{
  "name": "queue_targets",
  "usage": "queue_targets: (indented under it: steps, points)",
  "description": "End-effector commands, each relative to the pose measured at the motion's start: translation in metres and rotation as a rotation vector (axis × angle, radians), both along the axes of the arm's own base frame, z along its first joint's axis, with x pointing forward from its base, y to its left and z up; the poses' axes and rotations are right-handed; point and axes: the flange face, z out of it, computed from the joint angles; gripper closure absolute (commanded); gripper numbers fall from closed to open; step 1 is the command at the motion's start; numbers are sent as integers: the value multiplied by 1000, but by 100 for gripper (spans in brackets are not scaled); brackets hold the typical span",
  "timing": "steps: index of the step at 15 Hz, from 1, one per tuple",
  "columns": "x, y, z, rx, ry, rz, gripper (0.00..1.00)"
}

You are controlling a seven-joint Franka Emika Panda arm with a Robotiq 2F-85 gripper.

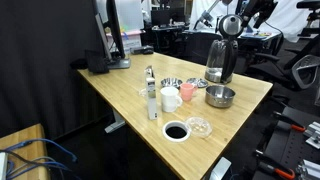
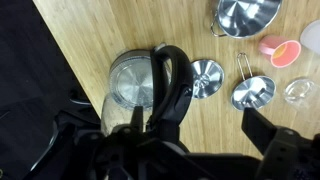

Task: Open the lid of the electric kettle.

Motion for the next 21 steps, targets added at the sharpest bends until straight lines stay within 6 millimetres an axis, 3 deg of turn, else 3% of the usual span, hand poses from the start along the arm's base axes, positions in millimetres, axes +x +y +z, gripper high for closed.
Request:
queue_targets:
  steps: [1, 10, 13, 14, 18, 21]
  points:
    - [0, 0, 1, 0, 1, 0, 0]
    - [0, 0, 1, 0, 1, 0, 0]
    - [9, 29, -3, 8, 1, -32, 0]
    - [13, 45, -3, 11, 3, -45, 20]
    - [24, 95, -4, -5, 10, -91, 47]
    - [28, 109, -3, -35, -1, -153, 69]
